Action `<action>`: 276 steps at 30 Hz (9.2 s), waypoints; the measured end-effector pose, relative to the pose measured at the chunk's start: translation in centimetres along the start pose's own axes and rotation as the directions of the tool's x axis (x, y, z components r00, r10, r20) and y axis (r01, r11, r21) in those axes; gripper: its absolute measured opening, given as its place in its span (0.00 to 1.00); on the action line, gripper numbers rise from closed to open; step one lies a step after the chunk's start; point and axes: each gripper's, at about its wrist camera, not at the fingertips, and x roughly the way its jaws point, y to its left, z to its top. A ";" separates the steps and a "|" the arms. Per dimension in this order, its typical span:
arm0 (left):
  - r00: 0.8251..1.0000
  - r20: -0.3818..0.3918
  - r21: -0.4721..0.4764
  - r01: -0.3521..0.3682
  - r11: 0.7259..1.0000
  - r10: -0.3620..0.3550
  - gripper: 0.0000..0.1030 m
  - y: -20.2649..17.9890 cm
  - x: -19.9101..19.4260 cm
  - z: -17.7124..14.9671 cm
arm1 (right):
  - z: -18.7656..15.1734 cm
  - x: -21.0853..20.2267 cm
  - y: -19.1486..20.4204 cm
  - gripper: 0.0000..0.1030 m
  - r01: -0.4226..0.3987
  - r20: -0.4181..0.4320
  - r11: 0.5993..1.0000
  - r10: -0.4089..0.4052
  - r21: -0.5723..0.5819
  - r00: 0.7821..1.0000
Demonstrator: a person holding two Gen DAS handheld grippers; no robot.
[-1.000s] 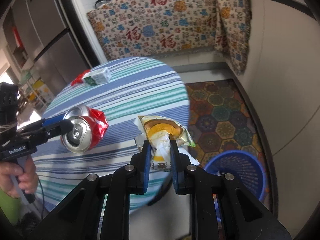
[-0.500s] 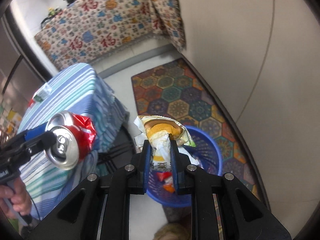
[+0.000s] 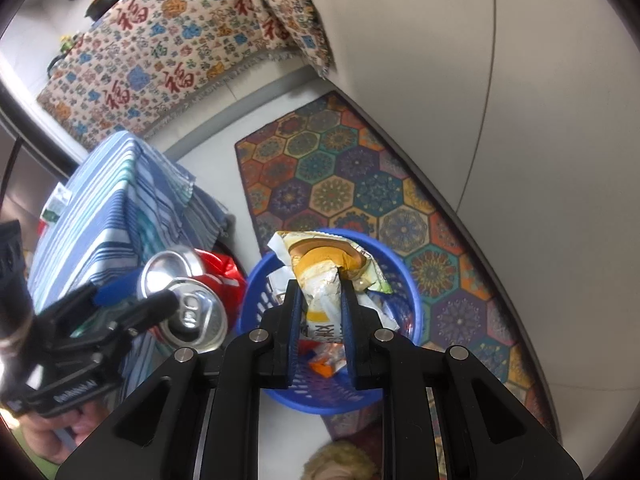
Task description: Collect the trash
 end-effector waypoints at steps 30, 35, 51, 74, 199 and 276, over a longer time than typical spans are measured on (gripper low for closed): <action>0.999 0.020 -0.014 -0.041 0.999 0.042 0.70 -0.2 -3.5 -1.0 | 2.0 -1.8 2.6 0.68 0.106 0.167 0.993 -0.097 -0.044 0.981; 0.973 0.069 -0.025 -0.217 0.976 0.219 0.70 2.0 -10.4 -2.2 | 1.5 -2.6 6.4 0.74 0.123 0.217 0.982 -0.091 -0.141 0.972; 0.898 0.067 -0.178 -0.417 0.891 0.434 0.70 14.7 -20.0 -6.9 | -2.7 -1.7 24.1 0.86 0.033 0.256 0.893 0.093 -0.448 0.962; 0.841 0.012 -0.362 -0.500 0.787 0.540 0.78 48.7 -24.7 -7.9 | -1.7 12.8 45.3 0.91 -0.172 -0.089 0.678 0.156 -0.714 0.984; 0.969 -0.241 -0.072 0.037 0.997 -0.054 0.65 -0.4 10.3 -1.3 | -2.1 11.6 -7.4 0.75 -0.036 -0.232 0.969 0.095 0.244 0.968; 0.956 0.071 0.040 -0.289 0.957 0.285 1.00 -8.3 -21.0 -5.0 | -14.1 -22.4 9.2 1.00 0.200 0.188 0.980 -0.197 0.002 0.962</action>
